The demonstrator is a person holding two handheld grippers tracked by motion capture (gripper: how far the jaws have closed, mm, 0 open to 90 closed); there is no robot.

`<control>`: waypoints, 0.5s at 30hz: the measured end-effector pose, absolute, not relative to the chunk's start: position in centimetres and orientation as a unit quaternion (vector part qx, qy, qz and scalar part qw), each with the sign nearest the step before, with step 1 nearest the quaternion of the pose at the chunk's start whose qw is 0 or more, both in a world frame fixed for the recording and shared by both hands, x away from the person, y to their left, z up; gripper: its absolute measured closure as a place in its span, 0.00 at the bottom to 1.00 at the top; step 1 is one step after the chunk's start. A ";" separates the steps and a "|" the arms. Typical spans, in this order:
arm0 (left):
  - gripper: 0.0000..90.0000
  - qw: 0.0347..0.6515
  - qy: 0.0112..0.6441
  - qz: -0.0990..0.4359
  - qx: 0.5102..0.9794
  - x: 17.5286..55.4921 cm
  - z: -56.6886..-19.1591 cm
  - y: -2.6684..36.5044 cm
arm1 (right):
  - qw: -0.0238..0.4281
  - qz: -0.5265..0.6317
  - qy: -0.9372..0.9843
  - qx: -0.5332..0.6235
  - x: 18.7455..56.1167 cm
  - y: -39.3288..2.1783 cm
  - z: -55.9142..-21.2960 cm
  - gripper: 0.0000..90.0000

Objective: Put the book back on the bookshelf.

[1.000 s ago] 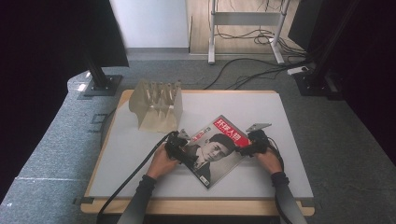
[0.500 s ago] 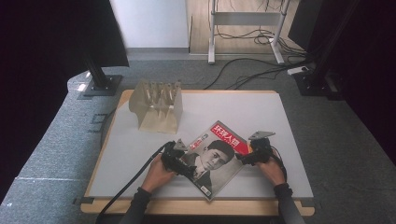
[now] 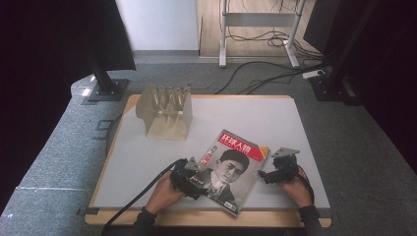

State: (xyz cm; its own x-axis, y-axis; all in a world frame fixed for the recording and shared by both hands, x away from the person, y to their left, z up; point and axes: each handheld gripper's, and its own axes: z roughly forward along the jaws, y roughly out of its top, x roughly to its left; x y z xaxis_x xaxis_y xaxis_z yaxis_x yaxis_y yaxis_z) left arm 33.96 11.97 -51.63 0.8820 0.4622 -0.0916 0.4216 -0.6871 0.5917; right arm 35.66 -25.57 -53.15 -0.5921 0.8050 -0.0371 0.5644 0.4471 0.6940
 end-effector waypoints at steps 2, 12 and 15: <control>0.00 0.316 0.249 0.047 0.914 34.5 -51.2 12.7 | 0.191 0.328 0.827 0.414 35.8 -25.5 -53.2 0.00; 0.00 0.302 0.330 0.139 0.884 38.8 -51.1 16.3 | 0.205 0.324 0.818 0.428 38.1 -24.6 -53.3 0.00; 0.00 0.295 0.339 0.148 0.881 39.5 -51.8 16.3 | 0.207 0.321 0.818 0.430 39.0 -24.2 -53.2 0.00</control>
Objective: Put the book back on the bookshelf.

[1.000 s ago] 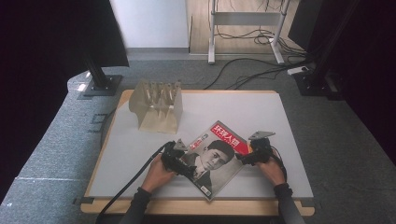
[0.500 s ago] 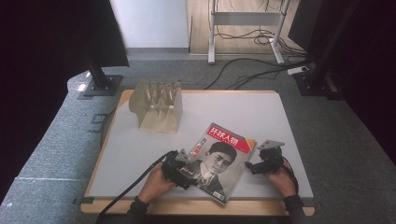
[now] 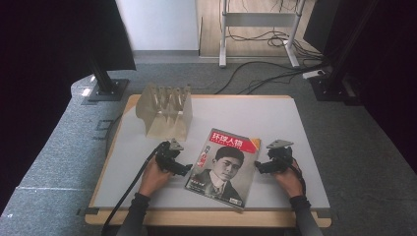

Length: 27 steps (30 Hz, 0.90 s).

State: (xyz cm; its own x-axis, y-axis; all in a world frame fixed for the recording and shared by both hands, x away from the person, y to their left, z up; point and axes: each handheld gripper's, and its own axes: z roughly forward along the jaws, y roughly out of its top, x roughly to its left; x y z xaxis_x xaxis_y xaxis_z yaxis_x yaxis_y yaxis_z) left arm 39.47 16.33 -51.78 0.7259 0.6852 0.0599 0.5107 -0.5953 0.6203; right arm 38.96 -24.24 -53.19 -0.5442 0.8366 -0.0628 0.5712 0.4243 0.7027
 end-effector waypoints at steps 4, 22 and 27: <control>0.00 0.302 0.343 0.138 0.878 39.7 -52.3 16.1 | 0.205 0.320 0.815 0.438 40.0 -23.8 -53.2 0.00; 0.00 0.316 0.303 0.109 0.892 35.8 -52.4 13.9 | 0.202 0.322 0.794 0.474 43.7 -23.0 -53.3 0.00; 0.00 0.325 0.290 0.099 0.895 34.8 -52.6 13.1 | 0.203 0.326 0.787 0.482 44.5 -22.5 -53.3 0.03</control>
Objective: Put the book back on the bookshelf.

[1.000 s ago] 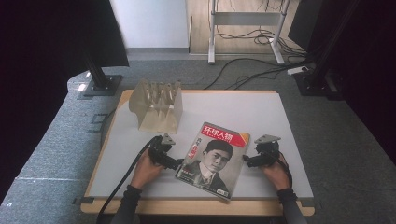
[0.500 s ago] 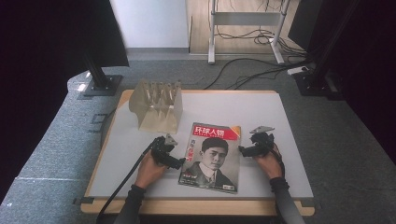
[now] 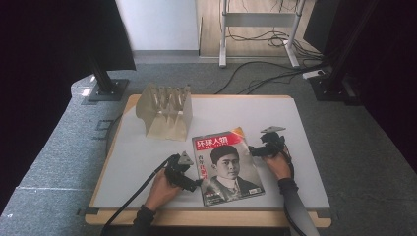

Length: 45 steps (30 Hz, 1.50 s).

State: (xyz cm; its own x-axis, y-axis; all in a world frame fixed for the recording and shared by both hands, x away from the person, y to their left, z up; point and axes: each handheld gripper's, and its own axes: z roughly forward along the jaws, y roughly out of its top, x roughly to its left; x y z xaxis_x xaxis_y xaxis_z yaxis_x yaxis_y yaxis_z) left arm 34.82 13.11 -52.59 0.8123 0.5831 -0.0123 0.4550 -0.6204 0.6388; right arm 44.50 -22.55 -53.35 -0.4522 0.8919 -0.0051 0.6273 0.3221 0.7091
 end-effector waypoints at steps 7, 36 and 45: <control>0.00 0.339 0.265 0.077 0.899 33.8 -52.6 11.7 | 0.208 0.334 0.783 0.482 45.5 -21.5 -53.4 0.06; 0.00 0.334 0.341 0.116 0.871 36.7 -52.8 13.3 | 0.098 0.381 0.811 0.432 45.2 -17.8 -52.3 0.42; 0.00 0.334 0.341 0.116 0.871 36.7 -52.8 13.3 | 0.049 0.380 0.800 0.461 45.0 -19.2 -51.9 0.55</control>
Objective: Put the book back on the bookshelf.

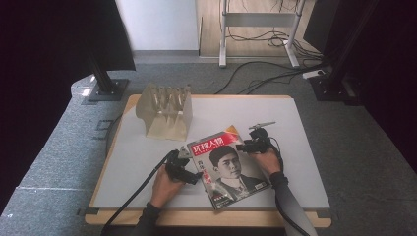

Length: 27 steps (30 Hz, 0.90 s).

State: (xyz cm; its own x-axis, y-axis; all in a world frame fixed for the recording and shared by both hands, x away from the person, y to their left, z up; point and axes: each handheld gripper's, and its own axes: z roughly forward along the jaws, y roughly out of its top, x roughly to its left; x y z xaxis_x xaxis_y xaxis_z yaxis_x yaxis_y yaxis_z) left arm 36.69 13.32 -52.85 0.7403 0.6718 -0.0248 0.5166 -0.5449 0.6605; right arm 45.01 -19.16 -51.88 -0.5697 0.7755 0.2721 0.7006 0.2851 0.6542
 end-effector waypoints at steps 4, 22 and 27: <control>0.00 0.334 0.341 0.117 0.871 36.7 -52.9 13.3 | 0.015 0.381 0.810 0.445 43.9 -20.1 -51.7 0.58; 0.00 0.329 0.339 0.120 0.873 36.6 -52.9 13.2 | 0.021 0.391 0.823 0.410 45.6 -18.7 -50.8 0.82; 0.00 0.328 0.340 0.121 0.873 36.6 -52.9 13.2 | 0.045 0.384 0.837 0.387 44.5 -18.5 -49.7 0.91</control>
